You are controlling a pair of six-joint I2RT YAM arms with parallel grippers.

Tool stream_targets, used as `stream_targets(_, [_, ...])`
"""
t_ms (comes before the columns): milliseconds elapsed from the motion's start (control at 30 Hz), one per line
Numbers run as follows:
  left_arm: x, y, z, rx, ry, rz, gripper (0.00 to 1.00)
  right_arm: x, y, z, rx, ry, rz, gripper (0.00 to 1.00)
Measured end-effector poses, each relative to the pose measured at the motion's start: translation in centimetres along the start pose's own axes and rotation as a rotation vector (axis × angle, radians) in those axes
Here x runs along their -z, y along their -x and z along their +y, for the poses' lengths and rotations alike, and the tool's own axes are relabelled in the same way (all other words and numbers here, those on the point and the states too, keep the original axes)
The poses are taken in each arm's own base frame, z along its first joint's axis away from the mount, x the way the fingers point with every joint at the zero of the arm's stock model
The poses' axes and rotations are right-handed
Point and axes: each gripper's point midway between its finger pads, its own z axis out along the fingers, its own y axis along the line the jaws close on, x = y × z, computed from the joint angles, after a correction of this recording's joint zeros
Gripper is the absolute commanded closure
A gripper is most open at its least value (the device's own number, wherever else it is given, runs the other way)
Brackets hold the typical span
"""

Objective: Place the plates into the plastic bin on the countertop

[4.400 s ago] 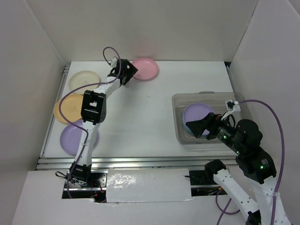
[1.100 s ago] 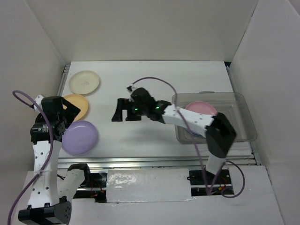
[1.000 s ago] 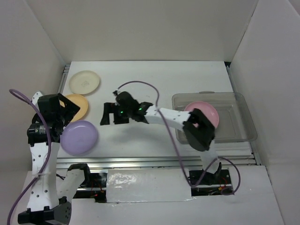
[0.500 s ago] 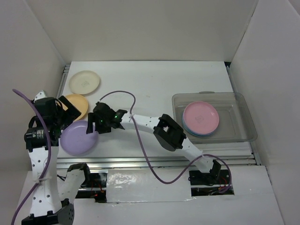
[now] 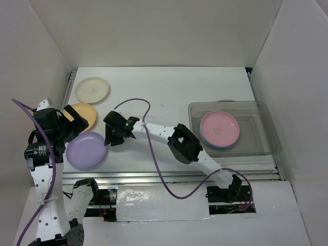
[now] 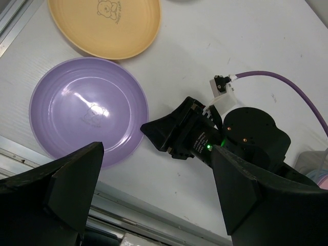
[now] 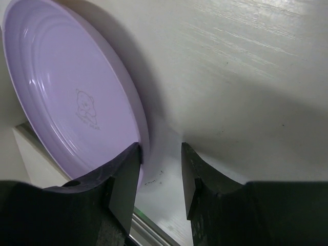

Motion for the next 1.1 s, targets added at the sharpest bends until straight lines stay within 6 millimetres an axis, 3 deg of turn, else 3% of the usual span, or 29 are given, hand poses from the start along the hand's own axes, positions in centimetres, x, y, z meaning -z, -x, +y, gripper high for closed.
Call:
stream_targets(100, [-0.1,-0.1,0.1,-0.012,-0.001,0.006,0.01,0.0,-0.2,0.3,0.001,0.011,0.006,0.72])
stream_targets(267, [-0.3,-0.4,0.5,-0.014,0.007,0.013,0.01,-0.2,-0.7,0.6,-0.004,0.029,0.019,0.75])
stream_targets(300, [-0.4,-0.5,0.7,-0.018,0.011,0.016,0.01,-0.3,-0.8,0.5,-0.006,0.034,0.022,0.89])
stream_targets(367, [-0.4,-0.6,0.9,-0.023,0.014,0.017,0.01,-0.6,-1.1,0.4,-0.011,0.043,0.026,0.98])
stream_targets(467, [-0.4,-0.8,1.1,-0.022,0.016,0.018,0.01,-0.7,-1.7,-0.4,-0.032,0.053,0.031,1.00])
stream_targets(633, [-0.3,-0.8,1.1,-0.021,0.014,0.016,0.01,2.2,-2.6,-3.0,-0.044,-0.005,0.001,1.00])
stream_targets(767, [-0.3,-0.8,1.1,-0.020,0.012,0.013,0.01,8.1,-3.0,-7.0,-0.041,-0.109,-0.058,1.00])
stream_targets(833, [-0.2,-0.8,1.1,-0.019,0.008,0.011,0.01,12.2,-1.6,-8.2,-0.044,-0.134,-0.112,1.00])
stream_targets(1000, [-0.4,-1.0,0.6,-0.013,-0.022,0.015,0.01,24.4,7.0,-10.5,-0.110,-0.114,-0.385,1.00])
stream_targets(1033, [-0.6,-1.2,0.5,-0.012,-0.030,0.021,0.01,26.9,8.4,-11.6,-0.133,-0.110,-0.443,1.00])
stream_targets(1100, [-1.0,-1.7,0.3,-0.010,-0.050,0.037,0.01,31.5,10.6,-15.6,-0.202,-0.151,-0.555,1.00])
